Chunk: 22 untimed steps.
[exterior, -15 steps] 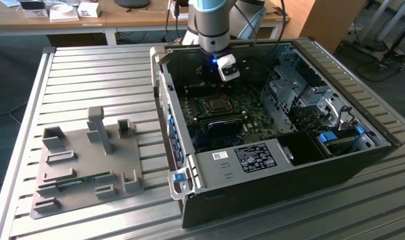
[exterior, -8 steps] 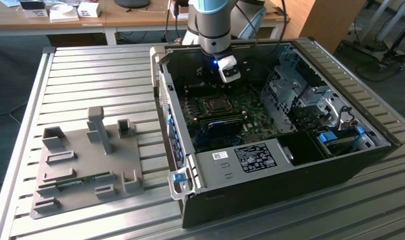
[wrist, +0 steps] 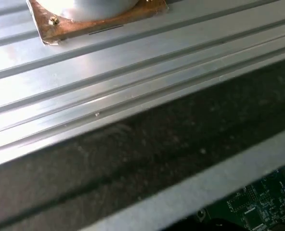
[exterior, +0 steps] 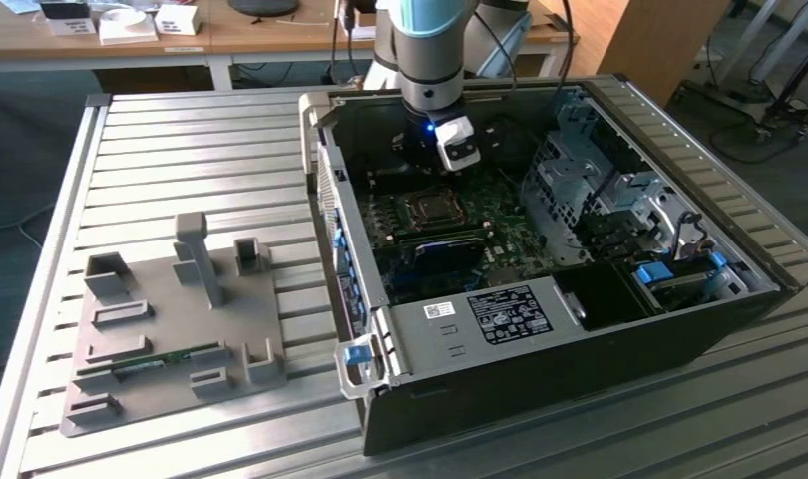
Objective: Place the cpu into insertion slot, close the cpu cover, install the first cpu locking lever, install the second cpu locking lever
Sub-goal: 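Install the first cpu locking lever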
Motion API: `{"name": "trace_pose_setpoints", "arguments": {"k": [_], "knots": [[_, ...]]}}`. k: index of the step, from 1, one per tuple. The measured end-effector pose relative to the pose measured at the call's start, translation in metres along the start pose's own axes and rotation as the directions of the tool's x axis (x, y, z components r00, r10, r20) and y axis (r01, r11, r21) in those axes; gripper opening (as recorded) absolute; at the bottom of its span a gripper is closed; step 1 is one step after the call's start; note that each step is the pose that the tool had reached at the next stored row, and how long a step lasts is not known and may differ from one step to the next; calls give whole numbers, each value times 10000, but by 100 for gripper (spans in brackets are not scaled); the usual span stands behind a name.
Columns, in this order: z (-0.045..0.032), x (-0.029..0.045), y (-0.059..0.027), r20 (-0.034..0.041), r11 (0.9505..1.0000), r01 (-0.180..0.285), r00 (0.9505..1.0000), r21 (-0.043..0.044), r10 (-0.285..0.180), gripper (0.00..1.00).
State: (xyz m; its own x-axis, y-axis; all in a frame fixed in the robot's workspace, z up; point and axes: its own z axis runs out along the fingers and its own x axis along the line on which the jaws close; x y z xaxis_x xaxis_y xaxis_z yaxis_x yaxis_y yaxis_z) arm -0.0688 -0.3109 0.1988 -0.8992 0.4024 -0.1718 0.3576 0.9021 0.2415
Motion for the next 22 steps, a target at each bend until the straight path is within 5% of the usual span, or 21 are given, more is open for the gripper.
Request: {"name": "trace_pose_setpoints", "arguments": {"k": [13,20,22], "knots": [[-11,-34,-79,-32,10000,-24,10000,-81,24,11],[-14,-41,-94,-197,9987,-142,9997,-487,133,11],[-14,-42,-97,-207,9986,-151,9997,-514,140,11]]}}
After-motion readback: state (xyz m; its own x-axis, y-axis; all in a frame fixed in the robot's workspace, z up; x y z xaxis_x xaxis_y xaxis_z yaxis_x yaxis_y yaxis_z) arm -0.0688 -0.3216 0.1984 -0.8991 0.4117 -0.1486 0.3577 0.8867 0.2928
